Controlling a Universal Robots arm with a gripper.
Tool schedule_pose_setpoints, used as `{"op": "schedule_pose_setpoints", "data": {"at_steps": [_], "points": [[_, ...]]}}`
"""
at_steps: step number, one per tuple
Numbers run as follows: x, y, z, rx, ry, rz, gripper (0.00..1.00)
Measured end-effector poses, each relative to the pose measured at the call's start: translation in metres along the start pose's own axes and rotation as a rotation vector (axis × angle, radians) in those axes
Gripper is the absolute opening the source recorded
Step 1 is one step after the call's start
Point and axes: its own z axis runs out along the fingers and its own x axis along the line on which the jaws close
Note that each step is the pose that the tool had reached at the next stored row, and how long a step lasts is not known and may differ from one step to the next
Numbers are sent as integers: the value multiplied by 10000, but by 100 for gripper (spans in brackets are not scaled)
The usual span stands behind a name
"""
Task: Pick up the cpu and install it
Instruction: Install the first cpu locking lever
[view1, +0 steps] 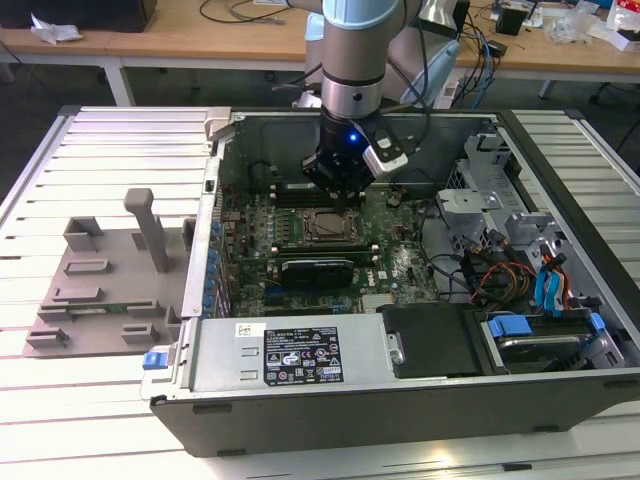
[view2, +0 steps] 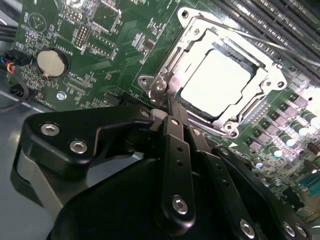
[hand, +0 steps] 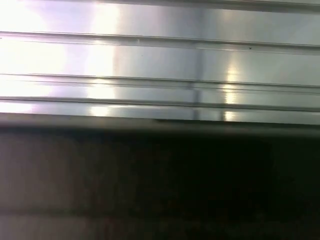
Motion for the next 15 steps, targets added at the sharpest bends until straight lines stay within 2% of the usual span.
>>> {"op": "schedule_pose_setpoints", "data": {"at_steps": [5, 6, 9, 13, 15], "points": [[3, -82, 2, 1, 0, -1, 11], [5, -119, 0, 1, 0, -2, 11], [6, -155, -21, 6, 1, -1, 11], [4, -178, -134, 25, 1, -1, 11], [4, -190, -163, 32, -1, -3, 11]]}}
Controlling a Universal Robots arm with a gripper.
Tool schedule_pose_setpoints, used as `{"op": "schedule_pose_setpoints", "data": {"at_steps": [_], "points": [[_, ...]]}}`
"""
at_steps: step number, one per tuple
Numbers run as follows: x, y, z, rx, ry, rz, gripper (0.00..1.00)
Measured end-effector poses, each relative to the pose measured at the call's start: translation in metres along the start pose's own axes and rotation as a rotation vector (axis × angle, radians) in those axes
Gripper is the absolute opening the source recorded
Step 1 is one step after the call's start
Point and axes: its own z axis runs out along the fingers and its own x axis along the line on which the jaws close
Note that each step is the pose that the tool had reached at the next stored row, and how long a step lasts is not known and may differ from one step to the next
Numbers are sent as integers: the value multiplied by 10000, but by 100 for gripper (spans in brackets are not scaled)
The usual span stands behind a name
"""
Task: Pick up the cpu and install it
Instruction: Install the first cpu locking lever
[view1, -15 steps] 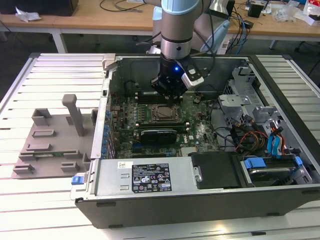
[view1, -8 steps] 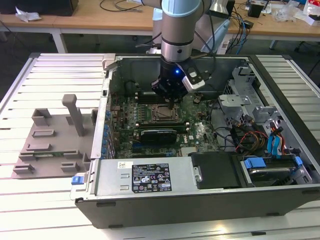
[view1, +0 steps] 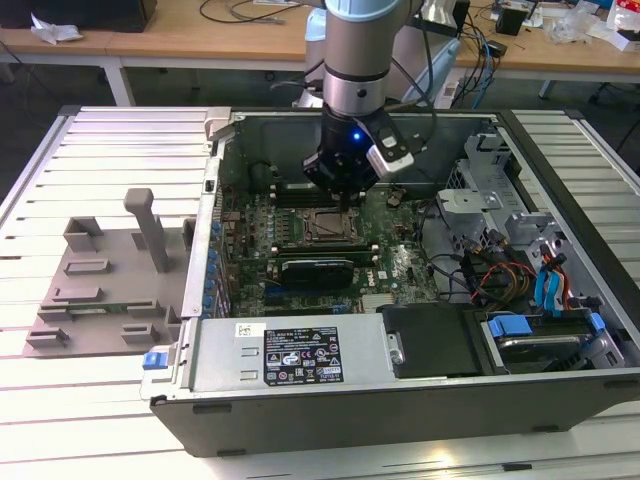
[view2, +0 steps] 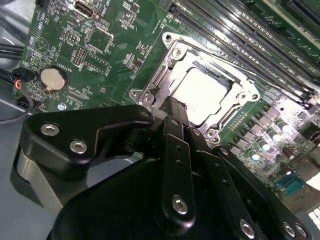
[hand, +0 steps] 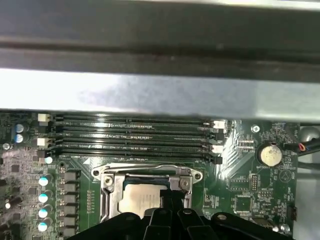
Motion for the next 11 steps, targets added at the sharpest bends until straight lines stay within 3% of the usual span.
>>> {"op": "schedule_pose_setpoints", "data": {"at_steps": [11], "points": [[72, -75, -153, 92, -94, 0, 11]]}}
